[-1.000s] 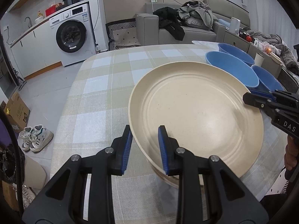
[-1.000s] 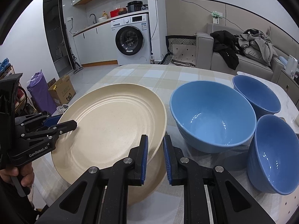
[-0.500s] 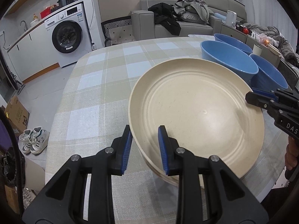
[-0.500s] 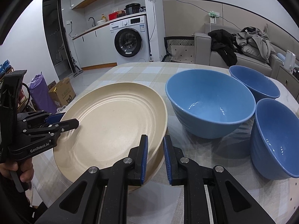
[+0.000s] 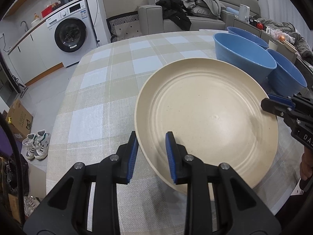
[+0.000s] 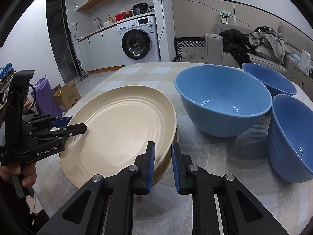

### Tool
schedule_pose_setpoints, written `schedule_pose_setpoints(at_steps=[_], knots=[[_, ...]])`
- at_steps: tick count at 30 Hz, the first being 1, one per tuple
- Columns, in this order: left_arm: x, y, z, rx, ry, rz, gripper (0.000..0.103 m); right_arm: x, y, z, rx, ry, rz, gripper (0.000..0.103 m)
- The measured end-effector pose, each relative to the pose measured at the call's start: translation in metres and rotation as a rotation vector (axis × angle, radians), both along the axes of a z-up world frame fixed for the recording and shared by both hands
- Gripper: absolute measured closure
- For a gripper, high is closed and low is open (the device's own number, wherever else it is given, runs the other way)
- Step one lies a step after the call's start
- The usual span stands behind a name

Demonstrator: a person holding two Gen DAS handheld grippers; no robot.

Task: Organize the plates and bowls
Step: 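Lift and carry the held cream plate toward the plate stack beside the blue bowls, then lower the cream plate onto the plate stack and open both tools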

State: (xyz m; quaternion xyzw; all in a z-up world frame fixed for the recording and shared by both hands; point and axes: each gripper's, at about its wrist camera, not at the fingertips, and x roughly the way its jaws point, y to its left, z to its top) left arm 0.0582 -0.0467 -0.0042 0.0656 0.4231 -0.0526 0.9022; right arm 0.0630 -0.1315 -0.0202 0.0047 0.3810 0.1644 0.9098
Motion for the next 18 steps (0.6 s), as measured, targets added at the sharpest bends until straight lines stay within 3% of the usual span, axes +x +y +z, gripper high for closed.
schedule_pose_setpoints(at_steps=[18], knots=[[0.005, 0.0, -0.015, 0.032, 0.018, 0.001, 0.078, 0.0, 0.006, -0.012, -0.029, 0.015, 0.008, 0.085]])
